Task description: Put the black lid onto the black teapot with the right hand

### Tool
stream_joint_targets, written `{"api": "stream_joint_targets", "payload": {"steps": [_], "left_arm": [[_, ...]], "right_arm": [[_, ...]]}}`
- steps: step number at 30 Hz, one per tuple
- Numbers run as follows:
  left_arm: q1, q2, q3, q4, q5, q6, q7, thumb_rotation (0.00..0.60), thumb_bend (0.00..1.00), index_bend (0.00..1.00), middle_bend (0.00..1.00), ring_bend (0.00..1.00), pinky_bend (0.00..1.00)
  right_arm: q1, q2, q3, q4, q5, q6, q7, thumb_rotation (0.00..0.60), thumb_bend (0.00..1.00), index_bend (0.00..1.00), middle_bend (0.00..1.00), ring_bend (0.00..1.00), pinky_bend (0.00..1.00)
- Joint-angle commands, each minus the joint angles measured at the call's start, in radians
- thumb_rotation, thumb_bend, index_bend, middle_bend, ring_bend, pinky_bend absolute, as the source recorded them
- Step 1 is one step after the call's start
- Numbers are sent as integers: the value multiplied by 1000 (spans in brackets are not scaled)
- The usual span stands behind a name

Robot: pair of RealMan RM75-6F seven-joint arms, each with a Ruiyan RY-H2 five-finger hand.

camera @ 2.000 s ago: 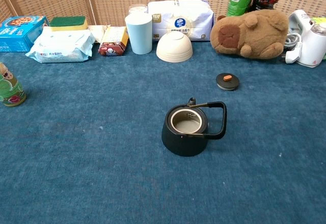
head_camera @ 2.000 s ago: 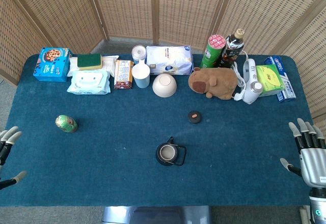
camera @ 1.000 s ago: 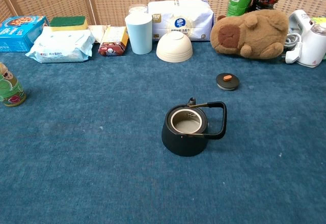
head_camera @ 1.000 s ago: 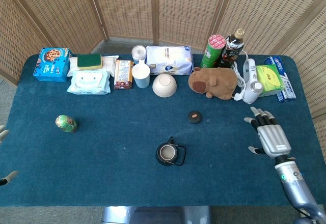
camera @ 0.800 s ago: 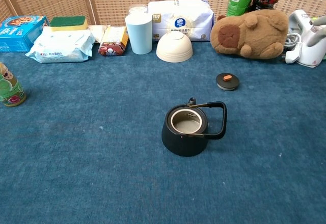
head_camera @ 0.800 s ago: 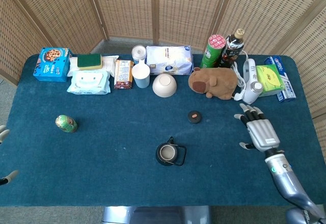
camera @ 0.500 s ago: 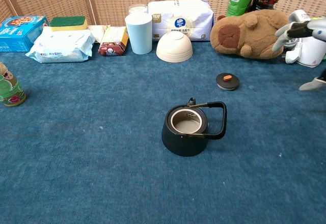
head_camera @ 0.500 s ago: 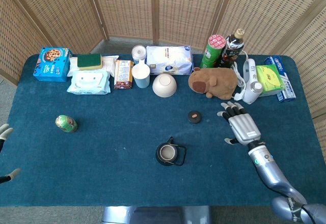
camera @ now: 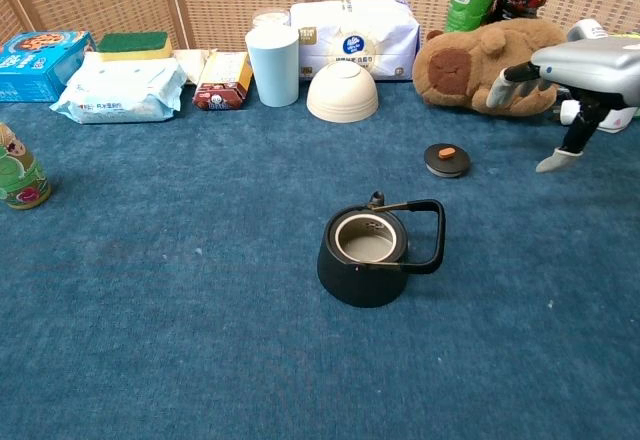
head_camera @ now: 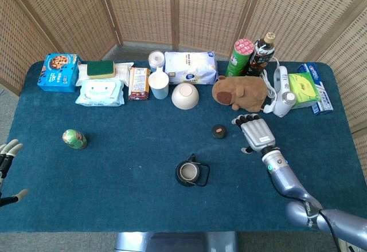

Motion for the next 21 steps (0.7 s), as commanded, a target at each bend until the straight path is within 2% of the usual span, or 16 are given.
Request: {"api": "stream_joint_targets", "payload": {"steps": [1, 13, 21], "left_arm": [[-1, 0, 0, -1, -2, -3, 1, 600, 107, 0, 0, 0, 45], [-2, 7, -1, 1, -8, -8, -17, 600, 107, 0, 0, 0, 45], [-1, 13, 0, 5, -5, -7, -36, 600, 107, 0, 0, 0, 45]], "right_arm": [[62, -38, 5, -2, 145, -5, -126, 600, 61, 219, 175, 162, 131], [207, -166, -4, 22, 534, 120, -398, 600, 77, 232, 195, 189, 129], [253, -217, -2, 59, 612, 156, -423, 600, 79, 262, 251, 246, 137]]}}
